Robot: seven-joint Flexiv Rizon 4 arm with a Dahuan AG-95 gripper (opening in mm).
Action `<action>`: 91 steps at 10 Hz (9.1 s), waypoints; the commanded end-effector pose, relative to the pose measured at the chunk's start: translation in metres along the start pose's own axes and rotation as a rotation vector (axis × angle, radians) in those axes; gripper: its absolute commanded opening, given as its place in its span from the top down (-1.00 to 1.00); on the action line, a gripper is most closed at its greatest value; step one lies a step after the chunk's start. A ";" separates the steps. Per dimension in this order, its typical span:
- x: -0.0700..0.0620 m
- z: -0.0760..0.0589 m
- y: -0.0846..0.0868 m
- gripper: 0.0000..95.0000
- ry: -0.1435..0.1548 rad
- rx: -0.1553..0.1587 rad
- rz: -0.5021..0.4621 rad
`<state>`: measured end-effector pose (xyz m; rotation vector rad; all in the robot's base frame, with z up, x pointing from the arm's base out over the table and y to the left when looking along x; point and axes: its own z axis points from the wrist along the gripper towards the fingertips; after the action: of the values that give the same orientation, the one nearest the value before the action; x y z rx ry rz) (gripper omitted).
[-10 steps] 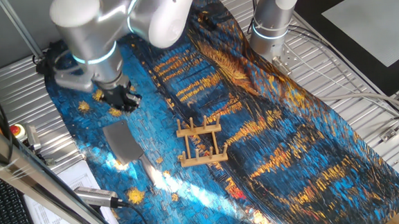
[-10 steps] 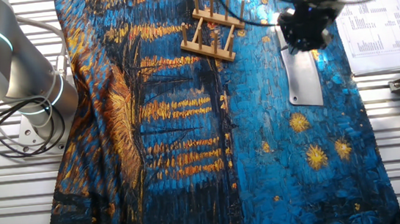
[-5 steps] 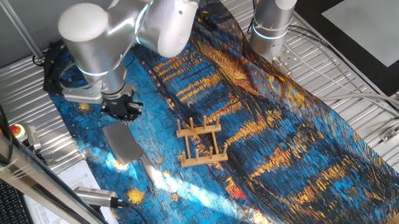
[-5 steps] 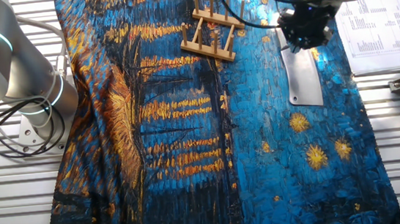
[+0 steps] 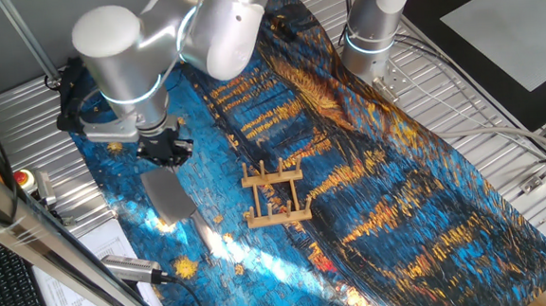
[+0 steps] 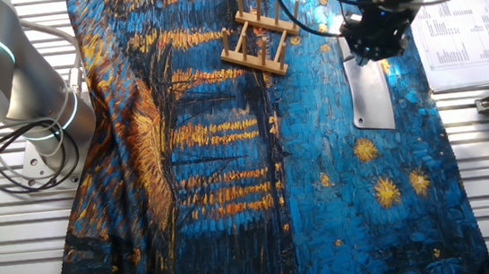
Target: Put the knife on the knife rack
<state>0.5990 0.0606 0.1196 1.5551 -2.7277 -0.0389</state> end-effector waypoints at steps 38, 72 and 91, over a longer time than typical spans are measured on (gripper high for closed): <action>-0.077 0.085 0.025 0.20 0.011 -0.020 -0.578; -0.078 0.115 0.034 0.20 0.007 -0.021 -0.585; -0.079 0.098 0.032 1.00 0.027 -0.009 -0.585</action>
<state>0.6112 0.1474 0.0234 2.2595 -2.1485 -0.0266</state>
